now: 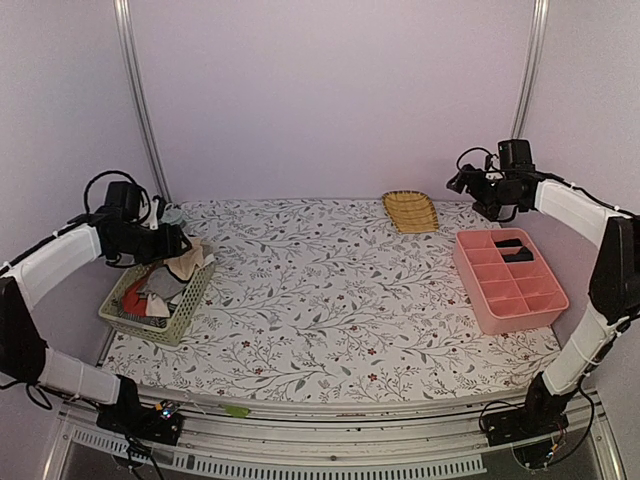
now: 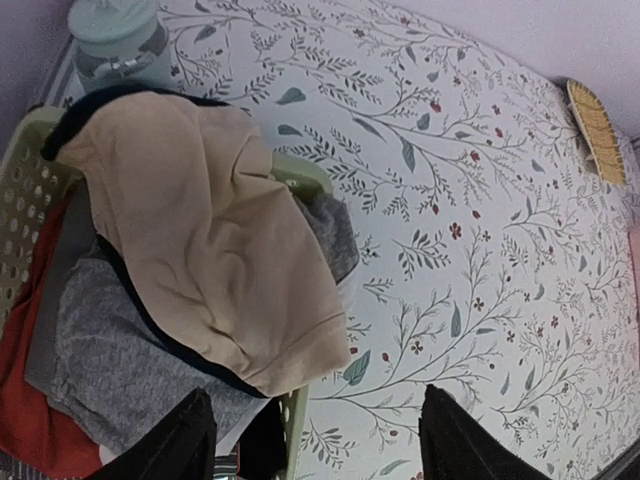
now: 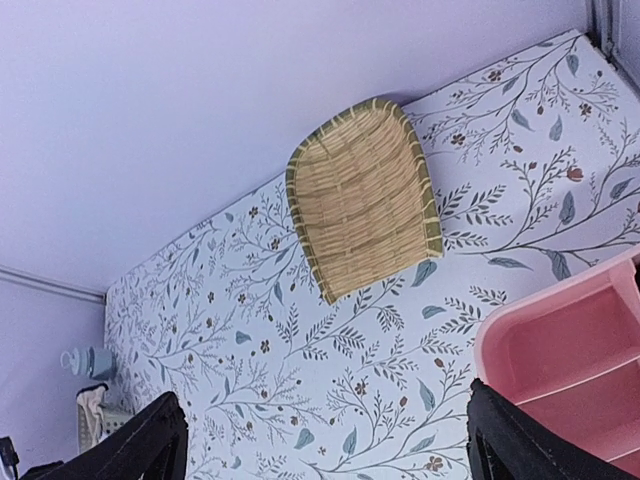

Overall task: Roll the underwear
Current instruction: Pick up the underwear from the storage box.

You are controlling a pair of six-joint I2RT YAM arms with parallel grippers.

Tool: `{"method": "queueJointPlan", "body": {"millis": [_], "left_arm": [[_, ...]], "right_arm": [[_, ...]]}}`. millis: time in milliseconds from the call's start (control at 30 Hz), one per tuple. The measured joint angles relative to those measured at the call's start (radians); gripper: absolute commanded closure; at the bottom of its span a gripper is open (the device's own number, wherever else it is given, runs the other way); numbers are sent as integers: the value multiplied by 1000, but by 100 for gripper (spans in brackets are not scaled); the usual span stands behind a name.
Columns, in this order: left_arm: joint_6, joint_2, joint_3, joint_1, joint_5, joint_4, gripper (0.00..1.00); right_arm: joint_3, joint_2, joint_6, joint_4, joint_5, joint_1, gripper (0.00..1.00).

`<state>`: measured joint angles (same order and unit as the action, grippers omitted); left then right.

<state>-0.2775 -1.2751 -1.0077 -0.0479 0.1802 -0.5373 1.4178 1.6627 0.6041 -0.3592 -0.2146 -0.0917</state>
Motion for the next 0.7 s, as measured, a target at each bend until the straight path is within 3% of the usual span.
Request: {"method": "queueJointPlan", "body": {"millis": [167, 400, 667, 700], "left_arm": [[-57, -46, 64, -59, 29, 25, 42], [-101, -137, 64, -118, -32, 67, 58], [-126, -146, 64, -114, -134, 83, 99], [-129, -150, 63, -114, -139, 85, 100]], "right_arm": [[-65, -3, -48, 12, -48, -13, 3], [-84, -5, -90, 18, -79, -12, 2], [-87, -5, -97, 32, -106, -12, 2], [-87, -5, -97, 32, -109, -12, 2]]}}
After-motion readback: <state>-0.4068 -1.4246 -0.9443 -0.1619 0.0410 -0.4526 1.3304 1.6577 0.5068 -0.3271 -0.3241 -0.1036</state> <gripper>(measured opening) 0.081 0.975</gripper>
